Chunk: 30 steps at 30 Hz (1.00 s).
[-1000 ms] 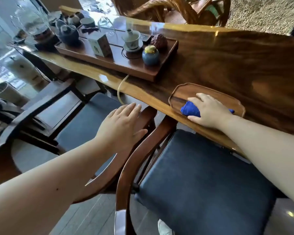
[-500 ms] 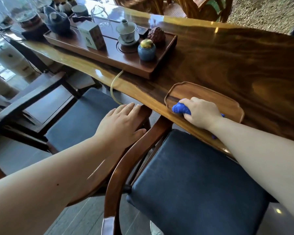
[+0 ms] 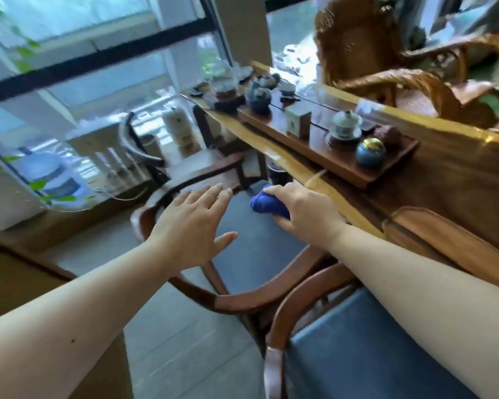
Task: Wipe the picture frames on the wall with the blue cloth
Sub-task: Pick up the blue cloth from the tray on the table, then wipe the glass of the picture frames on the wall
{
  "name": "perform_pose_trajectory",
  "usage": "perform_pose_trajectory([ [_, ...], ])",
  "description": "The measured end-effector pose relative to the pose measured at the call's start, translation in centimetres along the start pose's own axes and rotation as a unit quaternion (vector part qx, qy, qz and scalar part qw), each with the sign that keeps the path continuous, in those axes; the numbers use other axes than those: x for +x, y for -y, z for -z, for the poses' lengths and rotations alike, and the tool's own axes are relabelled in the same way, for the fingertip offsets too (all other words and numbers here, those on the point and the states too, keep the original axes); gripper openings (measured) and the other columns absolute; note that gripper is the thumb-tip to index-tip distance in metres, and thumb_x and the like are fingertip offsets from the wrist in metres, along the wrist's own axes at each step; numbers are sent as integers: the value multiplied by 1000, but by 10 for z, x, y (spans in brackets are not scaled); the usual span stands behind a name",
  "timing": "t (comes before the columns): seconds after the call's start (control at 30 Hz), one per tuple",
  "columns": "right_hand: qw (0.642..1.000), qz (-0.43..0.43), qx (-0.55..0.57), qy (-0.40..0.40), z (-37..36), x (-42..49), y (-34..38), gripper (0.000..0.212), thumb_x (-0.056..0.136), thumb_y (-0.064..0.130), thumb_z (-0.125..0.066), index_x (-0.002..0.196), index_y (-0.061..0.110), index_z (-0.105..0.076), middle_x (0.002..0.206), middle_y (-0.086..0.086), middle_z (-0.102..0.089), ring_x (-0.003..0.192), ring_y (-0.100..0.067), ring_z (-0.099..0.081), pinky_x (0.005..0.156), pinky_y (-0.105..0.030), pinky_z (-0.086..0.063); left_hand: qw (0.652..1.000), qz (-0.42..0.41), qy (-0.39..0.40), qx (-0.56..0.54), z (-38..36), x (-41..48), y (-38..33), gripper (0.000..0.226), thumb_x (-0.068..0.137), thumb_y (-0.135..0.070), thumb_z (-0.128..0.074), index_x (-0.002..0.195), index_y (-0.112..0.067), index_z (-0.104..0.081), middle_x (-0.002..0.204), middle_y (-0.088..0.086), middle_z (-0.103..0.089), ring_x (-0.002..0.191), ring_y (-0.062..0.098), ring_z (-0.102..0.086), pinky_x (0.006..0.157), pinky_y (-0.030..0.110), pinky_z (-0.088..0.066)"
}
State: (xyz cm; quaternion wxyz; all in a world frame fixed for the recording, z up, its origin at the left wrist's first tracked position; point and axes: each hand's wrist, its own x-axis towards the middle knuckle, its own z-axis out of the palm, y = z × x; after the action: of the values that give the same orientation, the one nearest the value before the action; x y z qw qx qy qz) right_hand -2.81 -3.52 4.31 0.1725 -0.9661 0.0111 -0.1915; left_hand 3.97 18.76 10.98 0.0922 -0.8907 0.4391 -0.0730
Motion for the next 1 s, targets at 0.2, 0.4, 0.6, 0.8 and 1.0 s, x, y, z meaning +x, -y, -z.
perform_pose_trajectory([
  [0.2, 992, 116, 27, -31, 24, 37, 134, 46, 80, 32, -64, 124, 27, -54, 105, 0, -65, 84, -30, -65, 57, -36, -48, 995, 87, -35, 36, 68, -108, 69, 81, 86, -64, -39, 149, -16, -22, 155, 9, -30, 143, 27, -24, 116, 46, -22],
  [0.4, 972, 227, 41, -32, 46, 56, 263, 53, 78, 35, -66, 128, 31, -49, 113, 0, -64, 87, -31, -65, 60, -38, -53, 980, 179, -77, 46, 132, -223, 116, 83, 85, -67, -38, 147, -14, -27, 151, 10, -37, 139, 27, -33, 113, 45, -30],
  [0.6, 935, 335, 103, -49, 49, 78, 392, 52, 80, 36, -64, 129, 31, -49, 118, -1, -64, 91, -31, -64, 63, -37, -50, 949, 281, -83, 114, 190, -320, 148, 84, 79, -65, -33, 140, -9, -39, 141, 14, -50, 130, 30, -44, 106, 47, -39],
  [0.8, 884, 417, 203, -59, 46, 110, 491, 48, 81, 35, -64, 126, 36, -47, 119, 4, -63, 93, -28, -65, 65, -38, -52, 905, 368, -79, 200, 234, -384, 169, 81, 86, -63, -44, 147, -14, -24, 153, 10, -35, 140, 28, -31, 115, 46, -25],
  [1.0, 813, 488, 310, -63, 57, 113, 591, 46, 82, 38, -64, 125, 40, -45, 119, 10, -62, 89, -18, -63, 64, -37, -52, 844, 465, -48, 263, 288, -447, 172, 80, 89, -64, -33, 151, -18, -12, 159, 7, -21, 145, 24, -17, 119, 43, -13],
])
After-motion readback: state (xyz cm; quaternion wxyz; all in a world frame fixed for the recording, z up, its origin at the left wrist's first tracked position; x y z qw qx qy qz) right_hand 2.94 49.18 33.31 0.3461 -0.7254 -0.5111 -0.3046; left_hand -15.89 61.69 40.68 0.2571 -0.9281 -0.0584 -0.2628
